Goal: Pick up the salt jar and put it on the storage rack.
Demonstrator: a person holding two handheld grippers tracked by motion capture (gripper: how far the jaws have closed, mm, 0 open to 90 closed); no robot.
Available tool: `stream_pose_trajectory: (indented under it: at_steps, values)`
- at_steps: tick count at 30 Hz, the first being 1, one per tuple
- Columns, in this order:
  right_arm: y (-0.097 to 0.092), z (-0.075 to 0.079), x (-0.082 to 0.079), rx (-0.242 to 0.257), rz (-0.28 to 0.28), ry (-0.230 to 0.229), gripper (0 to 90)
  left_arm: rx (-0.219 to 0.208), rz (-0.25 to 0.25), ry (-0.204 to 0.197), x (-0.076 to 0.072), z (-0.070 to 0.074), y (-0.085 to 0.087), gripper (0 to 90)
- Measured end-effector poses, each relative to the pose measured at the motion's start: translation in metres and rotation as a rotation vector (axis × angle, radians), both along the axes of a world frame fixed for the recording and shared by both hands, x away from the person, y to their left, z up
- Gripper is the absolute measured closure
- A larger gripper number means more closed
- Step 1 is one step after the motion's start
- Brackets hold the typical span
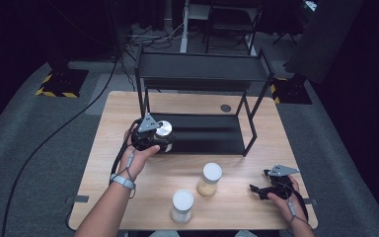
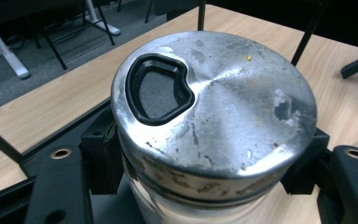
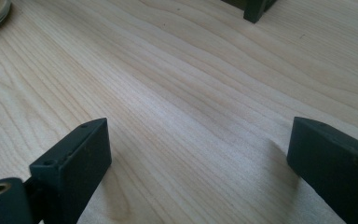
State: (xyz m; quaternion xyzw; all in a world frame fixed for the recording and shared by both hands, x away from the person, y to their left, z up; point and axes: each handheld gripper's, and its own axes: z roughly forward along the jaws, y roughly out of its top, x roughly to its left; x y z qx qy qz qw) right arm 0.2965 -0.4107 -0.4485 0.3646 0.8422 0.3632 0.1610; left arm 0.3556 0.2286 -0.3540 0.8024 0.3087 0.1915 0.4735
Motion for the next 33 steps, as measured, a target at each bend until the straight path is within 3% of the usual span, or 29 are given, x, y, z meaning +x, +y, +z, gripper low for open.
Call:
stream_pose_trajectory:
  at_steps: [7, 18, 33]
  values:
    - [0.0, 0.0, 0.0, 0.0, 0.0, 0.0, 6.3, -0.01, 0.018, 0.005, 0.015, -0.005, -0.012, 29.8]
    - [0.0, 0.0, 0.0, 0.0, 0.0, 0.0, 6.3, 0.008, 0.04, 0.013, 0.037, -0.019, -0.031, 29.8]
    - [0.0, 0.0, 0.0, 0.0, 0.0, 0.0, 6.2, 0.047, 0.042, 0.085, 0.062, -0.04, -0.042, 29.8]
